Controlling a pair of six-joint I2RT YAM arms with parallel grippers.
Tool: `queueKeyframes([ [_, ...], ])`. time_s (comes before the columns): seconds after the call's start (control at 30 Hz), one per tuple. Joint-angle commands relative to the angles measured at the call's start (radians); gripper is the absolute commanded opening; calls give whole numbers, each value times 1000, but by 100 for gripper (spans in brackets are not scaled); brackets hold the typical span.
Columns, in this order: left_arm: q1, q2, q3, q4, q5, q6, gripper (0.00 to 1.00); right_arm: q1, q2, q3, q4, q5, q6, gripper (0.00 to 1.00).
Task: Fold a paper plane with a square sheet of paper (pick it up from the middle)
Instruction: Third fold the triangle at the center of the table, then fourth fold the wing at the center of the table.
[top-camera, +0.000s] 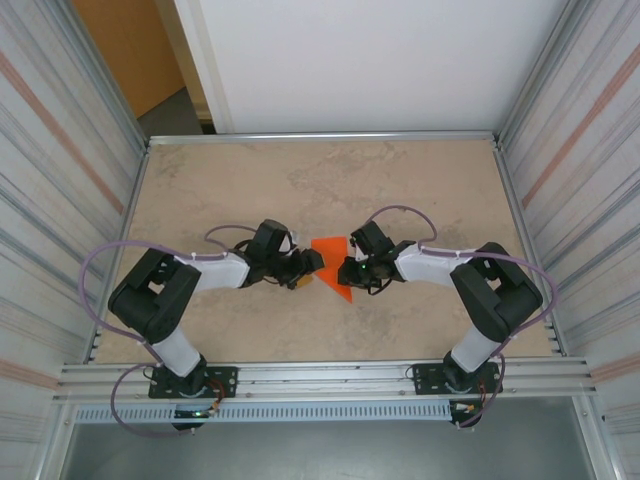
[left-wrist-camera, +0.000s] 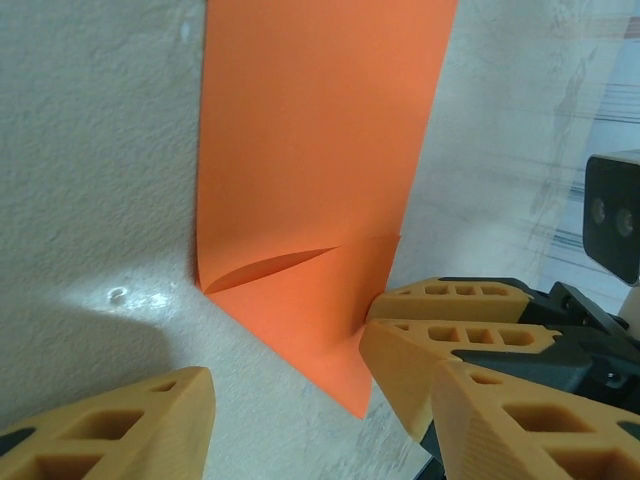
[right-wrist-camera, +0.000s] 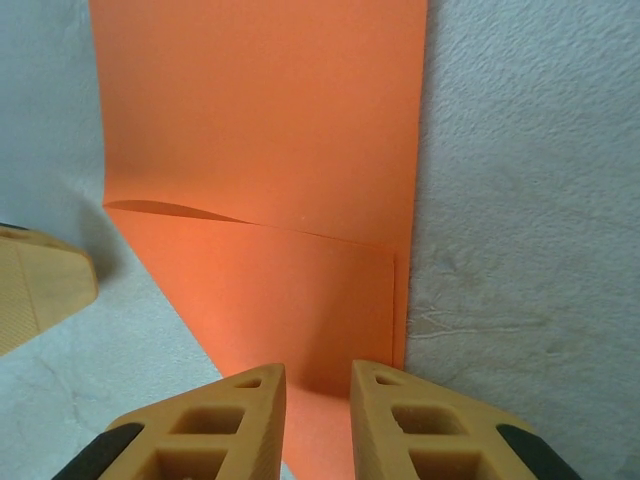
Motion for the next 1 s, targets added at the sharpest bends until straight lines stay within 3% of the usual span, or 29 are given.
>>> queueKeyframes([
  [0.0, -6, 12, -17, 18, -12, -32, 58, -9, 21, 15, -22, -8, -10, 21],
  [0.13, -10, 25, -16, 38, -6, -52, 52, -11, 32, 12, -33, -2, -5, 19],
  [0.27, -10, 37, 0, 30, -6, -61, 39, -13, 40, 7, -32, -4, 0, 18],
  [0.97, -5, 91, 61, 56, 26, -64, 36, -15, 61, 27, -59, 4, -15, 14],
])
